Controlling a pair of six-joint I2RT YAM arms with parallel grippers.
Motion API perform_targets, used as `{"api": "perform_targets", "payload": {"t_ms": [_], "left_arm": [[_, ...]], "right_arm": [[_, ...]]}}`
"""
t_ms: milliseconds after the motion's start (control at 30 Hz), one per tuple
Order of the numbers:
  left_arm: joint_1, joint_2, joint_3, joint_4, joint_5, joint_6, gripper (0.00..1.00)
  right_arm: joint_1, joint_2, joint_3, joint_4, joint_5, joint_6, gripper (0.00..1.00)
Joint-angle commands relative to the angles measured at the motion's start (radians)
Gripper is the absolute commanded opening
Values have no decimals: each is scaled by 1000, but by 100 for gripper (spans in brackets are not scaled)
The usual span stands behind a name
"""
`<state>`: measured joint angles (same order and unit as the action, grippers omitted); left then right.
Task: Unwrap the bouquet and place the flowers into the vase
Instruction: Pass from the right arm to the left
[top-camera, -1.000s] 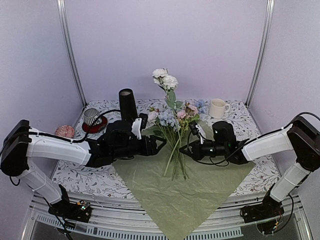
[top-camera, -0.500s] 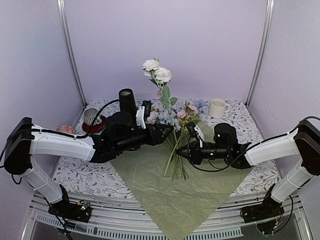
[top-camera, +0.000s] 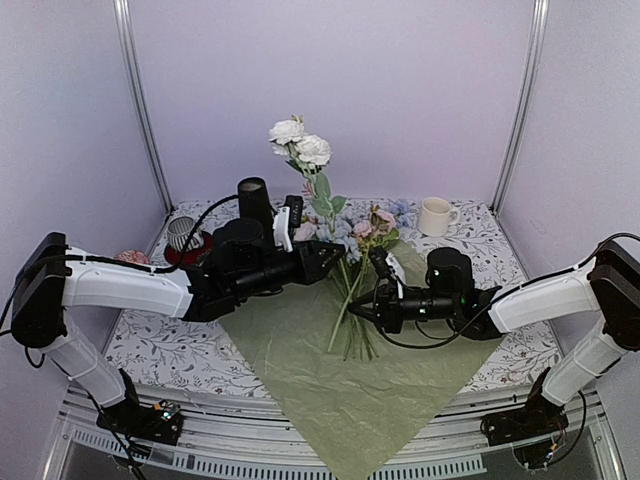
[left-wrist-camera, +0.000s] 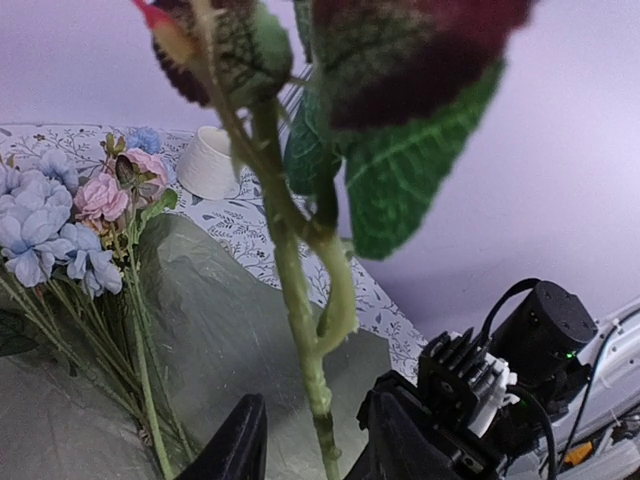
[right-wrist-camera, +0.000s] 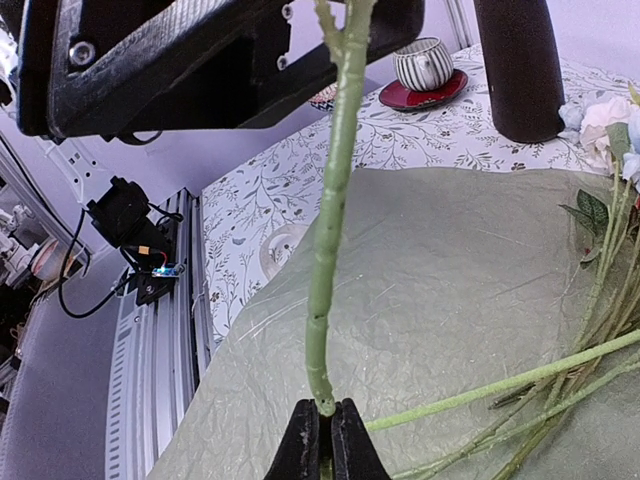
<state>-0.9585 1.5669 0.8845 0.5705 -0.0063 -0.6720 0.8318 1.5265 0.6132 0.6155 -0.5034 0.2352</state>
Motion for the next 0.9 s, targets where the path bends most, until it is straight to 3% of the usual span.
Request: {"api": "perform_targets", "payload": {"t_ms": [0, 233, 367, 400, 467, 667, 867], "left_arm": [[17, 5, 25, 23, 17, 9, 36], [27, -4, 21, 13, 16, 8, 27], [30, -11, 18, 8, 15, 9, 13], [32, -14, 18, 5, 15, 9, 8], [32, -17, 17, -1, 15, 11, 0], [43, -47, 14, -41, 0, 32, 0], [89, -153, 41, -204, -70, 120, 0]], "right_arm": [[15, -22, -7, 54, -42, -25, 4], [21, -22, -7, 54, -47, -33, 4], [20, -20, -7, 55, -45, -35, 5], [21, -20, -8, 55, -45, -36, 9], [20, -20, -8, 56, -42, -35, 28], [20, -33, -17, 58, -4, -34, 52], [20, -76, -45, 57, 93, -34, 60]]}}
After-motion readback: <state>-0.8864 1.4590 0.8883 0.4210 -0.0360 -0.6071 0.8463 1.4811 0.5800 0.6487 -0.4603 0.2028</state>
